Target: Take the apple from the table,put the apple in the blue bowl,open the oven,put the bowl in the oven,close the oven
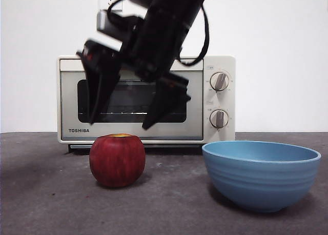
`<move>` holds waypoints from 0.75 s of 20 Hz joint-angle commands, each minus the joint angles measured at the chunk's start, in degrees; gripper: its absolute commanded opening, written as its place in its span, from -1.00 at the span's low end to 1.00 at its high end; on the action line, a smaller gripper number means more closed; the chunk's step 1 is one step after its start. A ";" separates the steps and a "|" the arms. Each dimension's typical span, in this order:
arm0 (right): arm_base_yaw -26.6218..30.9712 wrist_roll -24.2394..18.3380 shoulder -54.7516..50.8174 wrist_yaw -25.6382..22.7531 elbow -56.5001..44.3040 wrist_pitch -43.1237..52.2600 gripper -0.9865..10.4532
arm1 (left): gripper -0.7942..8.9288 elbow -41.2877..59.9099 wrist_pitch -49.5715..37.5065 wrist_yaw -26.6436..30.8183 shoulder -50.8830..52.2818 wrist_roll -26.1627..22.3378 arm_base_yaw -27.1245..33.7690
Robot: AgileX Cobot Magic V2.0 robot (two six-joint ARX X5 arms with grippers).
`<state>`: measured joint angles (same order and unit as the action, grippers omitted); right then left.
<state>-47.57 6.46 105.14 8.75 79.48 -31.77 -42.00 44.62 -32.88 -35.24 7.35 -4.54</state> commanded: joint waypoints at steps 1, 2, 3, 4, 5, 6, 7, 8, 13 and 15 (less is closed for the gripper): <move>-0.68 0.63 3.06 -0.26 1.31 1.22 0.11 | -0.82 -1.03 -0.44 -0.13 -0.31 -0.68 -0.15; -0.72 0.66 4.04 0.00 1.31 1.68 0.11 | -0.82 -1.03 -0.44 -0.13 -0.31 -0.66 -0.15; -0.79 0.70 4.90 0.00 1.31 1.92 0.11 | -0.82 -1.03 -0.44 -0.13 -0.31 -0.66 -0.20; -0.98 0.81 5.88 0.00 1.31 2.01 0.11 | -0.82 -1.03 -0.44 -0.13 -0.31 -0.68 -0.33; -1.01 0.83 6.56 0.00 1.31 1.92 0.11 | -0.82 -1.03 -0.44 -0.13 -0.31 -0.66 -0.42; -1.01 0.83 7.28 0.00 1.31 1.81 0.11 | -0.82 -1.03 -0.44 -0.13 -0.31 -0.68 -0.42; -1.09 0.90 7.78 0.20 1.31 1.81 0.11 | -0.82 -1.03 -0.44 -0.13 -0.31 -0.68 -0.42; -1.18 0.96 8.37 0.17 1.31 1.79 0.11 | -0.82 -1.03 -0.44 -0.13 -0.31 -0.68 -0.42; -1.70 2.10 8.79 -0.33 1.31 1.73 -0.16 | -0.82 -1.03 -0.44 -0.11 -0.31 -0.68 -0.42; -1.70 2.58 8.79 0.11 1.31 1.53 -0.33 | -0.82 -1.03 -0.44 -0.11 -0.31 -0.68 -0.42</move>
<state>-48.64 7.97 112.49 8.84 79.57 -30.52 -42.00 44.66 -32.91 -35.24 7.35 -4.80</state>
